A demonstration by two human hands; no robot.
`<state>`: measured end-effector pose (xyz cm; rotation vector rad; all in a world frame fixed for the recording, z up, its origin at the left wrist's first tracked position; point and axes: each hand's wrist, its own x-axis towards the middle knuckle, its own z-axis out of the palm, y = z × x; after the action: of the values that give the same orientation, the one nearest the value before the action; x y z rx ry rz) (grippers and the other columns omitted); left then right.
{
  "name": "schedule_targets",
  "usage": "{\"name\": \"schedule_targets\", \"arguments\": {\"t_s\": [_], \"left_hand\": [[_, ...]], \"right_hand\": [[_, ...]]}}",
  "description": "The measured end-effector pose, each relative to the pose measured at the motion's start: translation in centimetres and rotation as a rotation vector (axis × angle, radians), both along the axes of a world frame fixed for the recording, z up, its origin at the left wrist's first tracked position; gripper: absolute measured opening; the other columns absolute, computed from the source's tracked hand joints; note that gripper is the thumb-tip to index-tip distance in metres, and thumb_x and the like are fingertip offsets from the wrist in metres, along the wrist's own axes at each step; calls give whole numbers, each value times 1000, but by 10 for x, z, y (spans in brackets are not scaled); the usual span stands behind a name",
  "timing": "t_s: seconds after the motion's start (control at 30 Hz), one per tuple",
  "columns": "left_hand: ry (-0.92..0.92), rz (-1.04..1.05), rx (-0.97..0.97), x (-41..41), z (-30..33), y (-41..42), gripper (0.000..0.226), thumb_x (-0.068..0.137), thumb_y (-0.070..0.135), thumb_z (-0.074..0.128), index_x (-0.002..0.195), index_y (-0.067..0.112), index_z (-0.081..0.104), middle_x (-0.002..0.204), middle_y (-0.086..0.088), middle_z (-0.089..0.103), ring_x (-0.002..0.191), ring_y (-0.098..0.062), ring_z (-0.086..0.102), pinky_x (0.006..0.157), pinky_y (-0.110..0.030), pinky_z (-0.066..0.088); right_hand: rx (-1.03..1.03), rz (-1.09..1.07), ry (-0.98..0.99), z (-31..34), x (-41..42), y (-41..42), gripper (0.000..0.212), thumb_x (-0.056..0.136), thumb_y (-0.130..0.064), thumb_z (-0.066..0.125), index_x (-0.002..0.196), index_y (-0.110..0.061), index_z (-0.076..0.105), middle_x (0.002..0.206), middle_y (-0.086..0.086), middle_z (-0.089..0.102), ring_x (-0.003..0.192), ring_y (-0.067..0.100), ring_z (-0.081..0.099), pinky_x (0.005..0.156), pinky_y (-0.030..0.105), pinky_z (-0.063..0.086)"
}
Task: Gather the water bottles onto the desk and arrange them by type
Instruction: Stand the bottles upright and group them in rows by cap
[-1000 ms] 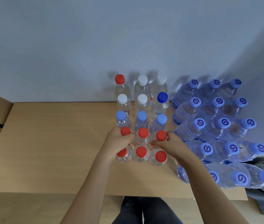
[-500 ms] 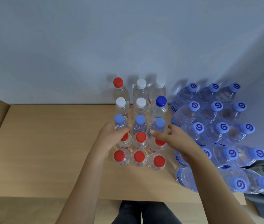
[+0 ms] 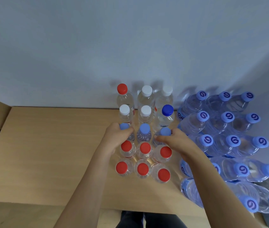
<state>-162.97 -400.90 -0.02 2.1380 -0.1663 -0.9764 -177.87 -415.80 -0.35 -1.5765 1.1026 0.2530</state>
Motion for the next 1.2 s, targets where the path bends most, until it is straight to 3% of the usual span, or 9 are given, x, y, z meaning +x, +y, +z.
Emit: {"name": "schedule_targets", "arguments": {"t_s": [0.17, 0.37, 0.57, 0.67, 0.77, 0.83, 1.0, 1.1, 1.2], "left_hand": [[-3, -83, -32, -9, 3, -7, 15, 81, 20, 62, 71, 11, 56, 65, 1, 46, 62, -14, 43, 59, -27, 34], [16, -87, -40, -3, 2, -5, 17, 82, 26, 64, 81, 9, 64, 73, -2, 51, 68, -13, 49, 64, -29, 38], [-9, -79, 18, 6, 3, -6, 36, 82, 51, 70, 74, 21, 52, 73, 7, 50, 63, -10, 51, 62, -27, 42], [-114, 11, -23, 11, 7, -10, 46, 83, 47, 74, 61, 32, 37, 66, 13, 49, 57, -1, 52, 59, -26, 43], [-114, 53, -68, 20, 13, -17, 32, 82, 41, 76, 66, 30, 51, 65, 10, 60, 66, -5, 56, 62, -28, 45], [-81, 23, -93, 25, 13, -21, 20, 83, 38, 74, 77, 21, 68, 73, 6, 71, 72, -10, 62, 63, -27, 45], [-53, 7, -68, 29, 8, -30, 34, 86, 33, 66, 91, 0, 67, 83, -14, 71, 73, -17, 60, 68, -30, 44], [-76, -29, -66, 28, 6, -31, 32, 85, 28, 63, 83, -3, 60, 67, -11, 58, 66, -12, 50, 63, -29, 38], [-72, -76, -88, 25, 4, -32, 27, 84, 23, 62, 85, -4, 61, 69, -3, 57, 65, -11, 51, 64, -29, 39]], "right_hand": [[-5, 20, -29, 0, 1, 1, 23, 81, -25, 76, 81, -13, 56, 73, 2, 53, 61, 12, 51, 53, 23, 41], [21, 38, -25, 5, 1, -2, 27, 77, -30, 81, 89, -15, 61, 76, -1, 63, 61, 8, 60, 53, 20, 46], [6, 27, 33, 14, -3, -15, 72, 69, -62, 78, 112, -14, 45, 105, 0, 51, 88, 13, 52, 67, 25, 42], [2, -36, -23, 14, 0, -25, 89, 70, -62, 77, 134, -10, 43, 118, 6, 52, 99, 18, 52, 78, 31, 45], [8, -64, -69, 13, 7, -32, 107, 70, -61, 78, 149, -7, 31, 149, 11, 43, 128, 26, 48, 100, 39, 45], [-1, -47, -71, 13, 12, -35, 102, 70, -61, 78, 147, -8, 38, 144, 8, 48, 127, 24, 50, 96, 36, 46], [55, -23, -150, 13, 22, -40, 52, 77, -44, 80, 100, -1, 66, 75, -3, 60, 68, 8, 53, 55, 17, 44], [63, -25, -156, 13, 25, -44, 57, 76, -39, 82, 108, 4, 64, 94, 20, 66, 86, 38, 59, 77, 37, 56], [87, 13, -176, 12, 27, -44, 44, 78, -36, 81, 92, 2, 65, 81, 19, 57, 73, 20, 53, 67, 29, 47]]}}
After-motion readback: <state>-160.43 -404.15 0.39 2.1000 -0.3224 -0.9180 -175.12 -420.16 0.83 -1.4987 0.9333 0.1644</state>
